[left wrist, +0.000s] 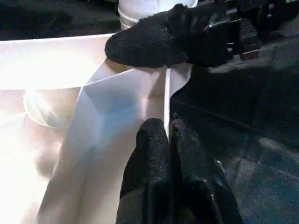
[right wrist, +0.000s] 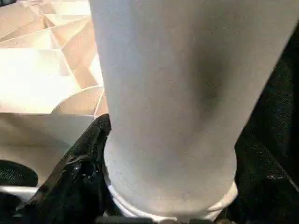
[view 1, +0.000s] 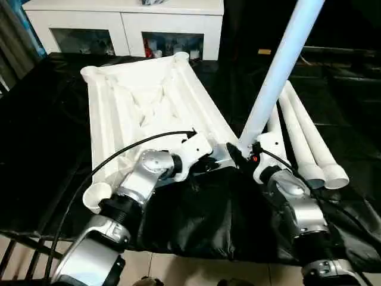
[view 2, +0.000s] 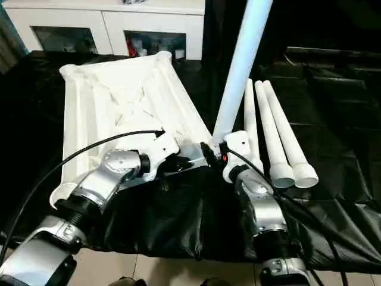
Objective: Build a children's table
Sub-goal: Rotate leg to tighten
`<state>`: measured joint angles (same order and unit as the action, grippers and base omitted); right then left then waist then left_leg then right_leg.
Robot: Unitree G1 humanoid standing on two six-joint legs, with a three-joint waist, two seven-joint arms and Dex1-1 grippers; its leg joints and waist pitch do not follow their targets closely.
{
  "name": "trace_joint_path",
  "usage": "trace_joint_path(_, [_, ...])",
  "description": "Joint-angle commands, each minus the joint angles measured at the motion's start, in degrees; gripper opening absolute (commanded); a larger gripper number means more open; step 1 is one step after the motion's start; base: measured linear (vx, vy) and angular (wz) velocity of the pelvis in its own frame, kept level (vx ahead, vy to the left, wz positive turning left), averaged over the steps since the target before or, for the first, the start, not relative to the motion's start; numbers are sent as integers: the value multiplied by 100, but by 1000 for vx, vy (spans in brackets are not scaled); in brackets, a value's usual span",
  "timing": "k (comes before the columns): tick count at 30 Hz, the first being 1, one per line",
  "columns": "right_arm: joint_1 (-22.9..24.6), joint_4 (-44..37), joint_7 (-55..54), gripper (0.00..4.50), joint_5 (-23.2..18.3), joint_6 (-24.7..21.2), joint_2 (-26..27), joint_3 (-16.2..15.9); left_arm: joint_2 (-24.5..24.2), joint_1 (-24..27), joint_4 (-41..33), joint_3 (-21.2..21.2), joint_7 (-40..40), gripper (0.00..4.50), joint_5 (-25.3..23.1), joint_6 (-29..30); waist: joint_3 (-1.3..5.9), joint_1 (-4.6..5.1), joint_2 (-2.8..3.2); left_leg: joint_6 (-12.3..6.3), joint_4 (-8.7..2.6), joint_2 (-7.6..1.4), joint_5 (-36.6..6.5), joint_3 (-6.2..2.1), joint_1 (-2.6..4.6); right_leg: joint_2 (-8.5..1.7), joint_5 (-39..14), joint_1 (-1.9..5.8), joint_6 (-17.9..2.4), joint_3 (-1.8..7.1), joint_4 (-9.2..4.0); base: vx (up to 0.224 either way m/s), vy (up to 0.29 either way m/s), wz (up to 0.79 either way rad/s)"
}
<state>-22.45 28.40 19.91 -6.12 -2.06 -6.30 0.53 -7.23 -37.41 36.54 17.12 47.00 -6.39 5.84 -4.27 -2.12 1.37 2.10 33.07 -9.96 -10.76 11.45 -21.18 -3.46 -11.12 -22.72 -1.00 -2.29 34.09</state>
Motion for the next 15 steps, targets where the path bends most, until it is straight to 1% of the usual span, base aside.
trace_joint_path(1, [96, 182, 232, 354, -57, -121, 258, -240, 196, 150, -52, 130, -72, 0, 42, -21, 317, -15, -51, -436, -378, -336, -963, -165, 44, -502, -788, 251, -1415, 269, -419, 0, 0, 0])
trace_joint_path(4, [103, 120, 322, 387, -58, -103, 220, -268, 116, 170, -97, 165, 55, 0, 62, -49, 309, -6, -34, -377, -394, -345, -1102, -173, 57, -500, -1022, 242, -1361, 271, -439, 0, 0, 0])
trace_joint_path(5, [103, 115, 328, 392, -61, -107, 218, -265, 108, 171, -102, 168, 65, 0, 65, -52, 313, -2, -32, -368, -395, -346, -1091, -174, 54, -499, -984, 245, -1362, 273, -433, 0, 0, 0])
trace_joint_path(6, [103, 80, 370, 411, -38, -113, 161, -271, 42, 188, -126, 189, 155, 0, 65, -118, 318, -5, -37, -381, -389, -343, -1040, -174, 48, -502, -896, 252, -1367, 275, -423, 0, 0, 0])
trace_joint_path(7, [114, 23, 480, 411, -73, -103, 89, -272, -21, 211, -158, 209, 263, 0, 62, -220, 320, 0, -51, -396, -387, -341, -1005, -170, 43, -499, -837, 257, -1372, 275, -418, 0, 0, 0])
trace_joint_path(8, [125, -24, 561, 423, -100, -87, 35, -267, -66, 227, -183, 219, 343, 0, 65, -275, 327, -4, -47, -430, -379, -338, -937, -170, 38, -502, -732, 264, -1380, 274, -407, 0, 0, 0])
trace_joint_path(11, [174, -189, 894, 423, -216, -67, -139, -270, -175, 251, -247, 212, 578, 0, 120, -331, 335, -20, -46, -539, -357, -340, -798, -159, 39, -504, -483, 270, -1440, 275, -382, 0, 0, 0])
trace_joint_path(12, [248, -371, 1340, 423, -319, -129, -355, -333, -294, 261, -293, 235, 871, 0, 187, -389, 329, -27, -47, -556, -357, -335, -770, -158, 37, -500, -450, 280, -1439, 273, -386, 0, 0, 0])
trace_joint_path(13, [298, -465, 1599, 423, -349, -145, -465, -387, -358, 282, -333, 263, 1075, 0, 238, -451, 334, -45, -43, -646, -348, -347, -729, -160, 31, -504, -330, 282, -1468, 271, -364, 0, 0, 0])
trace_joint_path(14, [330, -524, 1792, 423, -358, -153, -551, -437, -406, 298, -363, 282, 1230, 0, 278, -478, 335, -42, -27, -653, -348, -347, -719, -162, 32, -500, -302, 282, -1487, 267, -360, 0, 0, 0])
trace_joint_path(15, [330, -524, 1792, 423, -358, -153, -551, -437, -406, 298, -363, 282, 1230, 0, 278, -478, 335, -35, -29, -658, -350, -351, -734, -159, 35, -496, -290, 275, -1503, 264, -360, 0, 0, 0])
